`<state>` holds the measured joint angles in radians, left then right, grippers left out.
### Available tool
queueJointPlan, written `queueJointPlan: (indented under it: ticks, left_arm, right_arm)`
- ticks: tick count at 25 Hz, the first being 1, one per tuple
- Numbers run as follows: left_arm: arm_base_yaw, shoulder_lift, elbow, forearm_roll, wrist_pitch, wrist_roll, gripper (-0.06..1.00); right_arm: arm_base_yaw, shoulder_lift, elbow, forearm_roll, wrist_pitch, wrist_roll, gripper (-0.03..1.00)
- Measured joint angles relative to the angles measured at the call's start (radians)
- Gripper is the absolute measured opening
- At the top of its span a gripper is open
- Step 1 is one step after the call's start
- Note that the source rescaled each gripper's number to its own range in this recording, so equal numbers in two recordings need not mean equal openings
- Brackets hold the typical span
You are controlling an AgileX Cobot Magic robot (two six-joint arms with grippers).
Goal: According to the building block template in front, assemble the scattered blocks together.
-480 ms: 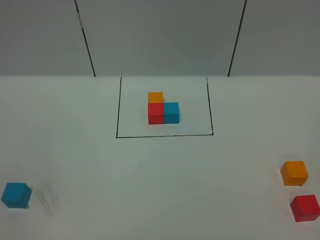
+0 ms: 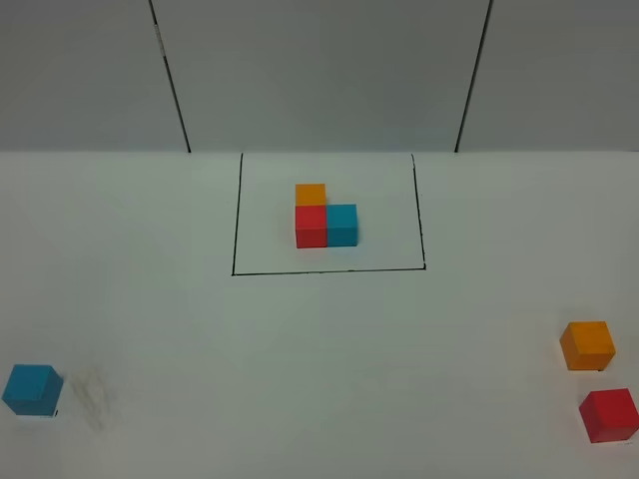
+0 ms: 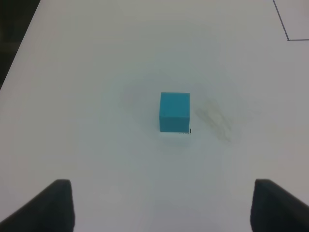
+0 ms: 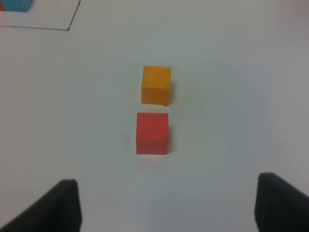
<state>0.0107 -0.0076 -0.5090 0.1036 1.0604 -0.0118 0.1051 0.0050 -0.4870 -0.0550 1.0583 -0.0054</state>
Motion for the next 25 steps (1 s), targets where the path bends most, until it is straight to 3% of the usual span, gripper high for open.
queueJointPlan:
  ticks: [18,25]
  left_arm:
    - [0.0,0.008,0.0,0.0,-0.001,0.001,0.71]
    - [0.0,0.322,-0.102,-0.04,-0.016,0.111,0.71]
  right_arm:
    - [0.0,0.0,0.0,0.0,0.0,0.0,0.54]
    - [0.0,0.0,0.0,0.0,0.0,0.0,0.54]
